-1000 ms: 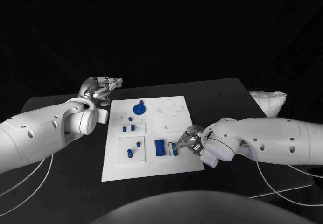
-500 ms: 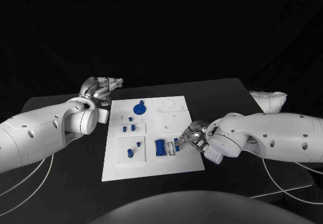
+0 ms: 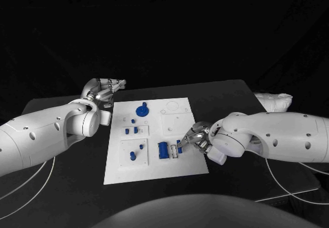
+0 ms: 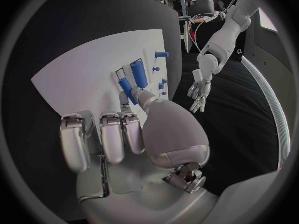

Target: Assemble the parts on the task board

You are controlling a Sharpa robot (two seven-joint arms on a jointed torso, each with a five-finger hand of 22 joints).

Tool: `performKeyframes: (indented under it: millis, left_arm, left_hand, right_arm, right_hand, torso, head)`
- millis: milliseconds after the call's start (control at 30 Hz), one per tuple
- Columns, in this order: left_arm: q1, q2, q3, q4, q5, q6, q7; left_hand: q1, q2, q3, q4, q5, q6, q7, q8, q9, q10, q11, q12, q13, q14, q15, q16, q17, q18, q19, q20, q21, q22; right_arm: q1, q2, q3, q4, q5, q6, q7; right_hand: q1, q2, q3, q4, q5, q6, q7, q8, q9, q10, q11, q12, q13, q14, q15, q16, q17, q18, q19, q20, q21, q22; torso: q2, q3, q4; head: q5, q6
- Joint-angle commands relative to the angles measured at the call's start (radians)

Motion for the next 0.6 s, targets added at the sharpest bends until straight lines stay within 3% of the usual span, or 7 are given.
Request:
performKeyframes:
  millis: [33,600]
  left_arm:
    - [0.001,0.003,0.001,0.001,-0.004,0.016,0.004]
    - [0.001,0.001,0.001,0.003,-0.004,0.015,0.003]
  left_hand:
    - [0.002,0.014,-0.009,-0.001,0.004,-0.003,-0.001,0.004,0.001,-0.005,0.002,0.003,0.001,0.097,0.003,0.0,0.25,-0.002,-0.001,0.003,-0.007,0.215]
    - [0.002,0.014,-0.009,-0.001,0.004,-0.003,-0.001,0.004,0.001,-0.005,0.002,0.003,0.001,0.097,0.003,0.0,0.25,-0.002,-0.001,0.003,-0.007,0.215]
  right_arm:
    - [-0.002,0.008,0.0,-0.01,0.023,0.066,-0.036]
    - [-0.01,0.05,-0.001,-0.056,0.04,0.099,-0.066]
  right_hand:
    - [0.001,-0.012,-0.003,0.003,-0.003,0.007,0.003,-0.005,0.0,0.105,-0.007,0.003,0.263,0.104,-0.005,0.006,0.263,-0.014,0.105,-0.006,0.005,0.263]
    - [-0.004,-0.014,-0.007,0.01,-0.02,0.013,0.002,-0.017,-0.008,0.105,-0.008,0.003,0.263,0.104,-0.006,0.006,0.263,-0.014,0.105,-0.007,0.005,0.263]
  torso:
    - [0.0,0.0003,-0.0002]
    - [0.0,-0.0008,0.0004]
  head:
    - [0.001,0.0]
    - [0.001,0.0]
